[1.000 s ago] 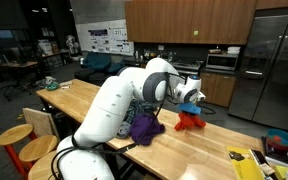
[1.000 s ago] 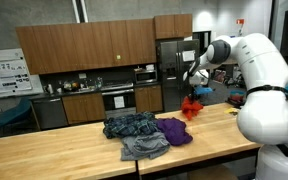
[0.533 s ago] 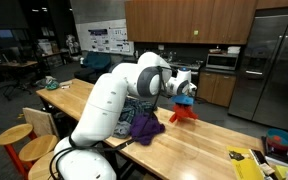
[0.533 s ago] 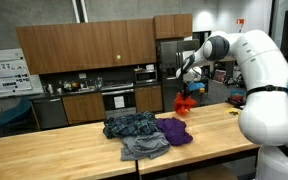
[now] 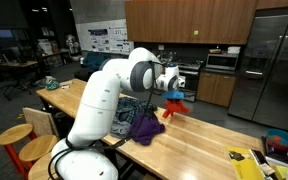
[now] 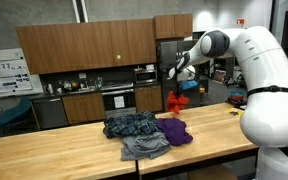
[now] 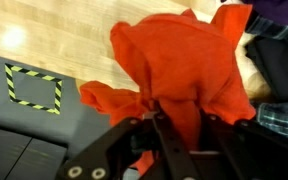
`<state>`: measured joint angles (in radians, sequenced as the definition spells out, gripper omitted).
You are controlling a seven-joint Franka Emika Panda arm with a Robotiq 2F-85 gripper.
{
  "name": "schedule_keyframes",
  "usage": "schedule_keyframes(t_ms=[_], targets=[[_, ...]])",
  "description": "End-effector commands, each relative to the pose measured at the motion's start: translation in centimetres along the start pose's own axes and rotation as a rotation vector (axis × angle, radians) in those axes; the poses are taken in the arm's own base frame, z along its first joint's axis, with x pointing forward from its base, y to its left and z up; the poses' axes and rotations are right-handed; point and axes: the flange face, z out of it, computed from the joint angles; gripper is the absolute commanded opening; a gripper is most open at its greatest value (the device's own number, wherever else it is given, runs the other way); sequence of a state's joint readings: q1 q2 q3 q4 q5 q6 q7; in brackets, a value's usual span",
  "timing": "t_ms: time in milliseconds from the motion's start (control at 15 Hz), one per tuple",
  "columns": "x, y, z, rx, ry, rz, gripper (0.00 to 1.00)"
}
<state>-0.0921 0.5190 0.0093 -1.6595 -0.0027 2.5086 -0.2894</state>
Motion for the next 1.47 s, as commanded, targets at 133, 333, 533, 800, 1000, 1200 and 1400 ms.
schedule_keyframes(t_ms=[133,333,533,800,1000,1200,1400], targets=[[-2.5,-5.7,-3.3,-0.027,0.044,-0.096,0.06],[-3.6,-8.2,-4.3,-0.036,0.072,-0.14,0.06],[-4.8,-10.4,-6.3,-0.046,0.113,-0.166,0.06],[-7.3,-13.0,-8.5,-0.064,0.148,-0.186,0.06],[-9.4,-14.7,-9.5,-0.073,0.164,-0.215,0.06],[-11.0,-16.5,-9.8,-0.068,0.164,-0.25,0.06],[-12.2,-18.4,-10.0,-0.061,0.164,-0.277,0.06]])
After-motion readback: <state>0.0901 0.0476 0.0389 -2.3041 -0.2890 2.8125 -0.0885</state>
